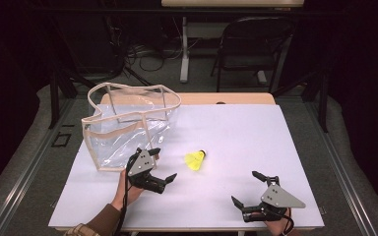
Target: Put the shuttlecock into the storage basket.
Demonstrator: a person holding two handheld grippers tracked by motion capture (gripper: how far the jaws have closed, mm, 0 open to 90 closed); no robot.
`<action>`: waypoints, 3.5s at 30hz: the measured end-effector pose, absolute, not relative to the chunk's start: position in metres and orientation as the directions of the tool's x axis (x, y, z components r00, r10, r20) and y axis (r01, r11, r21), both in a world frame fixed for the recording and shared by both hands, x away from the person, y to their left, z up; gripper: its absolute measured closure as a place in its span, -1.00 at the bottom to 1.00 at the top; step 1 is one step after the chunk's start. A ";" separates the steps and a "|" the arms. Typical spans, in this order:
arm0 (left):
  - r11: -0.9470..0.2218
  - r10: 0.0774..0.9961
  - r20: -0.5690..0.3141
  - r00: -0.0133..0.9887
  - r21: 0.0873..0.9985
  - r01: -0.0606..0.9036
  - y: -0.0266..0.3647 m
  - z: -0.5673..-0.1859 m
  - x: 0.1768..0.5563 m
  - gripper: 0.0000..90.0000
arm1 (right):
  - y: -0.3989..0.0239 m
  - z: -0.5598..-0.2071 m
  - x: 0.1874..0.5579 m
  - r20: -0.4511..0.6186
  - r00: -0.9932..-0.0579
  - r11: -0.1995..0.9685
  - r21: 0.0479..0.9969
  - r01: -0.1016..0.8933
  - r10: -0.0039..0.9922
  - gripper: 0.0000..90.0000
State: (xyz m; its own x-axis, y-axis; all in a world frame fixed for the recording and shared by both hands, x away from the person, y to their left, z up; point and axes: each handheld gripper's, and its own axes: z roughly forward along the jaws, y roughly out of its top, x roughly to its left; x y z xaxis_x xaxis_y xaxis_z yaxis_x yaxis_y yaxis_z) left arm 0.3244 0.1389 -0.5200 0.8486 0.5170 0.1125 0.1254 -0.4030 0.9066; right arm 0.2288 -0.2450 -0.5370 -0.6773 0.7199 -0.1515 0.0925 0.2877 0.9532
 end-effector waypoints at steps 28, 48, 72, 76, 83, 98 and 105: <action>-0.509 0.413 0.091 0.906 0.848 0.147 0.093 -0.516 0.368 -0.98 | -0.247 -0.537 0.230 -0.139 -0.680 0.284 0.953 0.106 0.720 -1.00; -0.648 0.348 0.104 0.932 0.745 0.159 0.081 -0.521 0.388 -0.53 | -0.247 -0.538 0.231 -0.132 -0.691 0.290 0.950 0.117 0.711 -1.00; -0.720 0.348 0.127 0.929 0.671 0.177 0.065 -0.533 0.400 0.22 | -0.245 -0.540 0.233 -0.120 -0.703 0.305 0.941 0.143 0.701 -1.00; -0.724 0.344 0.135 0.929 0.668 0.172 0.064 -0.534 0.400 0.34 | -0.245 -0.540 0.233 -0.120 -0.703 0.305 0.941 0.144 0.701 -1.00; -0.721 0.350 0.152 0.925 0.674 0.162 0.064 -0.534 0.402 0.53 | -0.245 -0.541 0.233 -0.120 -0.704 0.308 0.940 0.146 0.700 -1.00; -0.733 0.341 0.164 0.926 0.663 0.152 0.063 -0.538 0.403 0.78 | -0.244 -0.541 0.234 -0.118 -0.704 0.317 0.935 0.158 0.700 -1.00; -0.723 0.349 0.165 0.923 0.674 0.153 0.063 -0.538 0.403 0.91 | -0.245 -0.541 0.234 -0.119 -0.704 0.317 0.935 0.158 0.700 -1.00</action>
State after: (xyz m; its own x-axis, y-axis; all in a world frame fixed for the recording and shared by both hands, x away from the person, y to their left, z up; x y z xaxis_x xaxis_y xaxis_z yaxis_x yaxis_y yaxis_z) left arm 0.4029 0.0629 -0.5385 0.9225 0.3487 0.1652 0.1527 -0.7230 0.6738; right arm 0.2341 -0.2447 -0.5410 -0.7041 0.7001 -0.1186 0.1577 0.3170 0.9352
